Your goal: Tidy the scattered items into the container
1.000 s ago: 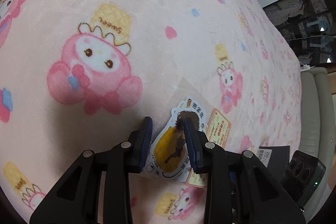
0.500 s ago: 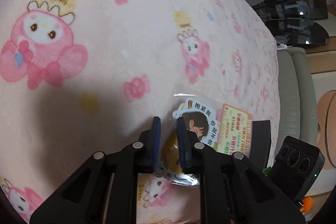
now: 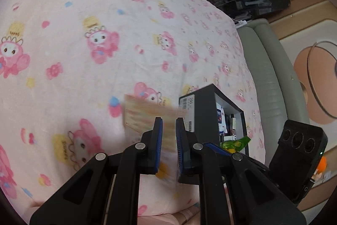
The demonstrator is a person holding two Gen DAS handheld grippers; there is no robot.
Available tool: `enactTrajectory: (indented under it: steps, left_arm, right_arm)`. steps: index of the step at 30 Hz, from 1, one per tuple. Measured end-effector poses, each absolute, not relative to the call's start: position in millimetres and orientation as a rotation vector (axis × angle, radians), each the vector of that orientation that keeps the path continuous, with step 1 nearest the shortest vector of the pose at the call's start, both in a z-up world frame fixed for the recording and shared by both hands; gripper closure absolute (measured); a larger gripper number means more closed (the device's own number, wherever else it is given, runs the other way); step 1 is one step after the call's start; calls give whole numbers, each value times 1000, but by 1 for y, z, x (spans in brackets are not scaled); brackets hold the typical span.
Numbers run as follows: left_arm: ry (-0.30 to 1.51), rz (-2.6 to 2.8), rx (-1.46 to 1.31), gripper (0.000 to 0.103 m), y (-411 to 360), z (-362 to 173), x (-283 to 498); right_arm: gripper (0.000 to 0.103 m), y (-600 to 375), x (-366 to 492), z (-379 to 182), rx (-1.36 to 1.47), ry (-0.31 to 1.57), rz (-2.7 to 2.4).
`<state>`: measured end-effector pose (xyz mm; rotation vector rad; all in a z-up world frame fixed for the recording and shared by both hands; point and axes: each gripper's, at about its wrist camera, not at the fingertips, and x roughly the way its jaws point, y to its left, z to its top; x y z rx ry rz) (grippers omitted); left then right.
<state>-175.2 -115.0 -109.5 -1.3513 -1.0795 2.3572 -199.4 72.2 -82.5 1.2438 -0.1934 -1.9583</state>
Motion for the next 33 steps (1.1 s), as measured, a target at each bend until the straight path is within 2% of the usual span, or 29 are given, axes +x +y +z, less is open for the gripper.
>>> enactTrajectory:
  steps: [6,10,14,17,19,25,28,32,33]
  left_arm:
    - [-1113,2427,-1454,92,-113,-133,-178]
    - [-1224,2390,-1545,91,-130,-165,-181]
    - [-1220,2366,-1628,88,-135,-188,-190]
    - [-1230,2307,-1675,83,-134,-201,-194]
    - [-1247,2265,-1699,83,-134,-207,-192]
    - [-1346,2115,-1765,83,-134,-223,-181]
    - [-1308,2095,-1789,83,-126,-226,-183]
    - [-1324,2029,-1845,83,-119,-239,-187]
    - [-1333,2024,-1852,83,-119,-241,-187]
  right_arm:
    - [90,99,-191,-90,1279,-145,-2027]
    - [90,102,-190,-114,1374,-146,-2028]
    - [89,88,-191,-129,1424,-35,-2105]
    - [85,77,-193,-146,1472,-4,-2096]
    - [80,69,-192,-161,1514,18,-2075]
    - [76,56,-210,-173,1490,124,-2220]
    - [65,51,-225,-178,1475,182,-2281]
    - [62,44,-236,-197,1534,257,-2285]
    - [58,44,-236,-200,1536,263,-2289]
